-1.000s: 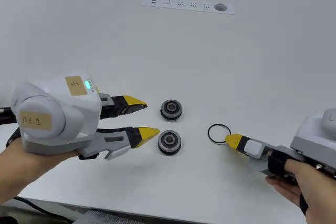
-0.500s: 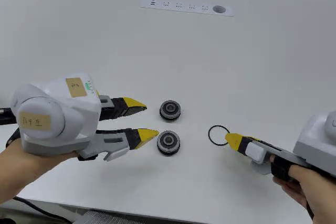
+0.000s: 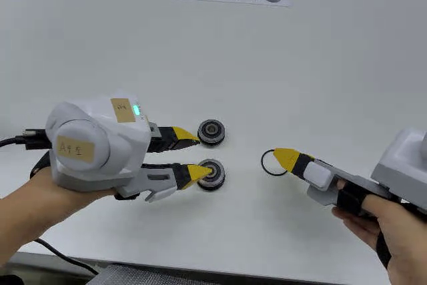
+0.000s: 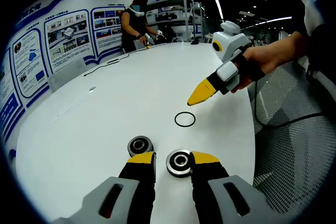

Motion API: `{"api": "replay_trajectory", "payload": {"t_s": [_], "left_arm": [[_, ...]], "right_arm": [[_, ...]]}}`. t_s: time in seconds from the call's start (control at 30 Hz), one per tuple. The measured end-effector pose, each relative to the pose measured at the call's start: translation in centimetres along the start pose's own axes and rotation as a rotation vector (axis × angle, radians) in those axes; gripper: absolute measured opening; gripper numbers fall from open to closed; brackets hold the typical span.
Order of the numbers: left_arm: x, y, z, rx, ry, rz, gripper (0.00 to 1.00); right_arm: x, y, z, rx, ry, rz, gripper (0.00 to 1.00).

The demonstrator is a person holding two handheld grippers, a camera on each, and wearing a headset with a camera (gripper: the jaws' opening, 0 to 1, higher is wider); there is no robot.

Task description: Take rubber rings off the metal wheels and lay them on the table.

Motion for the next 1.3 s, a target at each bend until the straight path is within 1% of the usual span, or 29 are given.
{"api": "replay_trajectory", "payload": {"t_s": [0.1,0.13,0.23,0.3,0.53,0.7,0.77,0.87,1.03,1.17,1.3], "left_arm": [[-0.4,-0.4,-0.4,0.015,-0.001,-0.016,0.26],[-0.4,-0.6,-0.6,0.019,0.007,-0.019,0.26],[-0.1,-0.8,-1.0,0.021,0.028,-0.022,0.23],[-0.1,-0.9,-1.1,0.026,0.028,-0.025,0.22],[-0.1,-1.0,-1.2,0.032,0.03,-0.034,0.19],[-0.4,-1.0,-1.3,0.032,0.04,-0.05,0.18],[-0.6,-1.0,-1.4,0.039,0.036,-0.056,0.18],[-0.6,-1.1,-1.6,0.051,0.031,-0.057,0.18],[-0.4,-1.1,-1.6,0.045,0.041,-0.052,0.16],[-0.4,-1.1,-1.5,0.046,0.043,-0.056,0.16],[-0.4,-1.1,-1.5,0.05,0.032,-0.061,0.16]], "right_arm": [[0.6,-0.6,-0.6,0.023,-0.003,0.042,0.15],[0.9,-0.8,-0.9,0.032,-0.001,0.055,0.16],[1.5,-1.1,-1.5,0.052,-0.002,0.078,0.15],[1.7,-1.2,-1.8,0.06,-0.005,0.089,0.15],[1.6,-1.4,-2.0,0.071,-0.02,0.099,0.15],[1.7,-1.4,-2.2,0.074,-0.028,0.1,0.15],[1.6,-1.5,-2.3,0.076,-0.031,0.1,0.15],[1.6,-1.5,-2.4,0.078,-0.033,0.099,0.15],[1.9,-1.6,-2.6,0.083,-0.049,0.114,0.15],[2.4,-2.0,-3.3,0.111,-0.059,0.143,0.16],[2.7,-2.6,-4.1,0.139,-0.071,0.162,0.2]]}}
Point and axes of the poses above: the centre of the closed fingertips' face, and the gripper's own axes: y roughly backward along the fingers, x roughly to its left, z roughly out of its top, the point moved 3 cm from there along y, roughly backward along the fingers, and after that the axes turned 2 degrees about y, right-handed, at the moved point
